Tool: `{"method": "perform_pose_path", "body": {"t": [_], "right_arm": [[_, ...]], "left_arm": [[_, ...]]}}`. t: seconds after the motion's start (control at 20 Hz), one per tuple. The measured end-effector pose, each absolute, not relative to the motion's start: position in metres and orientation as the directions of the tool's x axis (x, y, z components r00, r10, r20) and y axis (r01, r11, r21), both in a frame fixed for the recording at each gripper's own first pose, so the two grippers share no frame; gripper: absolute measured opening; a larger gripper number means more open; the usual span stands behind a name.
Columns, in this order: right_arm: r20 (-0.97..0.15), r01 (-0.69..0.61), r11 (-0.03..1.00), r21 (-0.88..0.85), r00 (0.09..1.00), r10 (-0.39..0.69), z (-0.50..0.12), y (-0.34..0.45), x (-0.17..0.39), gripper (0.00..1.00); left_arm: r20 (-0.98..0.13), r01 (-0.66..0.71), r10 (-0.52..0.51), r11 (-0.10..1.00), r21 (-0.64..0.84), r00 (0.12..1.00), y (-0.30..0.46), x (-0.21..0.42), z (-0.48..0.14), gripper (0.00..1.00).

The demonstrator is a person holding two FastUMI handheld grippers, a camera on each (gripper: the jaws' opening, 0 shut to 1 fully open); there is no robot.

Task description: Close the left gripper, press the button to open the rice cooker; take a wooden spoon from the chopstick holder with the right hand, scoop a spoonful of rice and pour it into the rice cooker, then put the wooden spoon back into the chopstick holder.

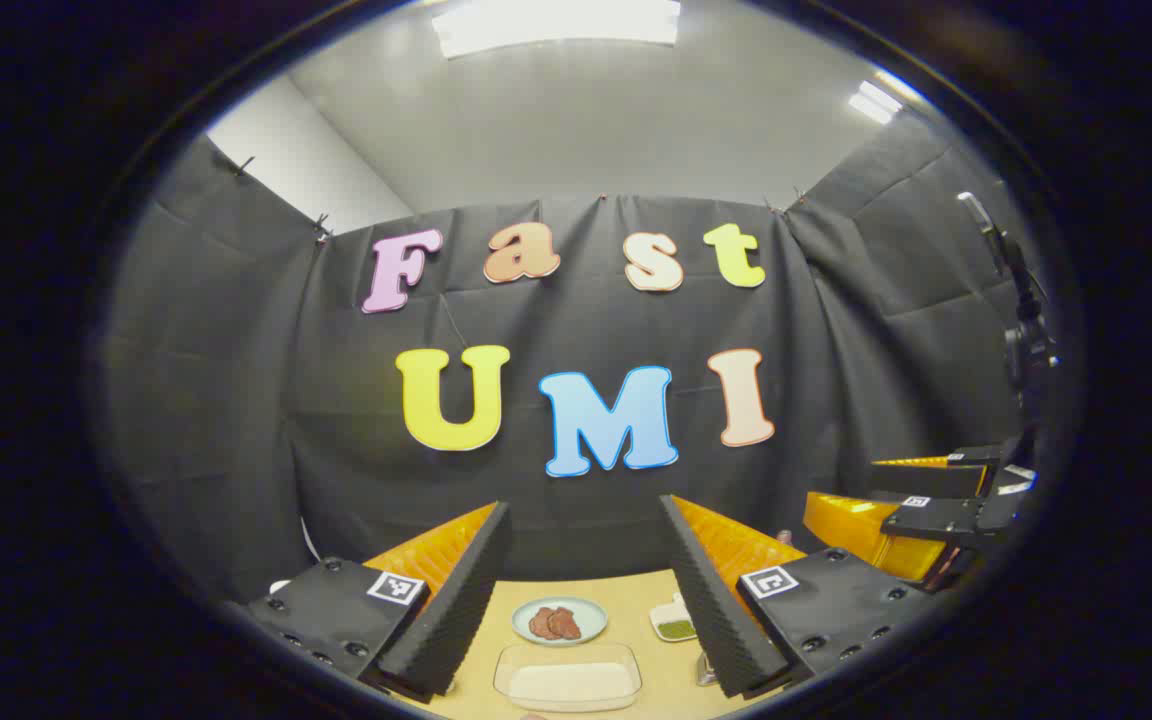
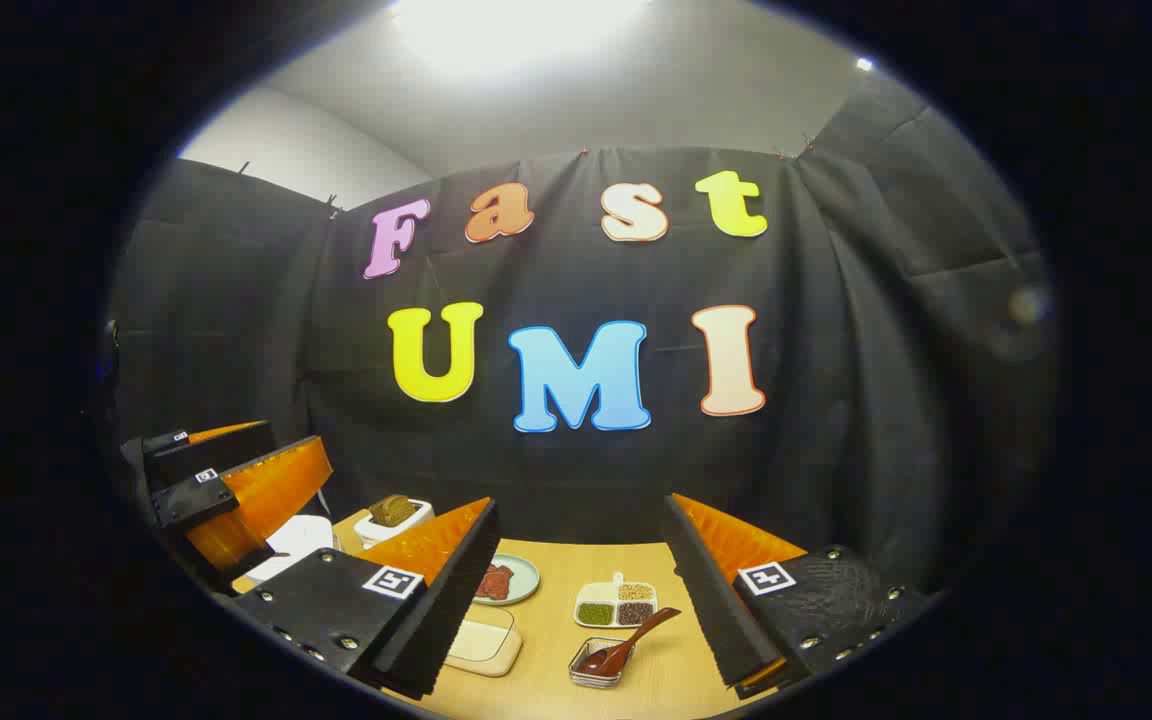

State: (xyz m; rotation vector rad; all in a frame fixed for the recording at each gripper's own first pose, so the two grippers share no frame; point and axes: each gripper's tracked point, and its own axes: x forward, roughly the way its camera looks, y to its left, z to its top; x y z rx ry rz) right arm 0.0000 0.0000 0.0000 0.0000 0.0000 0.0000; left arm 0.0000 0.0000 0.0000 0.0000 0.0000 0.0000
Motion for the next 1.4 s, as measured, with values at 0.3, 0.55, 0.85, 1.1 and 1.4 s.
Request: {"method": "perform_pose_path", "body": {"t": [0.3,0.55,0.85,1.1,1.4], "right_arm": [[-0.03,0.026,1.0,-0.014,0.999,-0.027,-0.006,0.016,0.006,0.99],[-0.002,0.054,0.998,-0.027,0.999,-0.054,0.005,0.033,0.014,0.99],[0.016,0.079,0.996,-0.048,0.997,-0.079,0.008,0.06,0.025,0.99],[0.025,0.1,0.993,-0.062,0.995,-0.099,0.008,0.073,0.033,0.99],[0.009,0.07,0.996,-0.053,0.998,-0.069,-0.004,0.075,0.046,0.99]], "left_arm": [[-0.065,0.037,-0.044,0.994,-0.106,0.997,0.022,0.01,-0.018,0.98],[-0.057,0.006,-0.012,0.993,-0.114,0.998,0.055,0.023,-0.021,0.97],[-0.066,0.022,-0.029,0.994,-0.105,0.997,0.086,0.027,-0.028,0.98],[-0.081,0.024,-0.032,0.995,-0.099,0.996,0.114,0.032,-0.039,0.98],[-0.121,-0.018,0.009,0.997,-0.075,0.993,0.14,0.043,-0.06,0.8]]}}
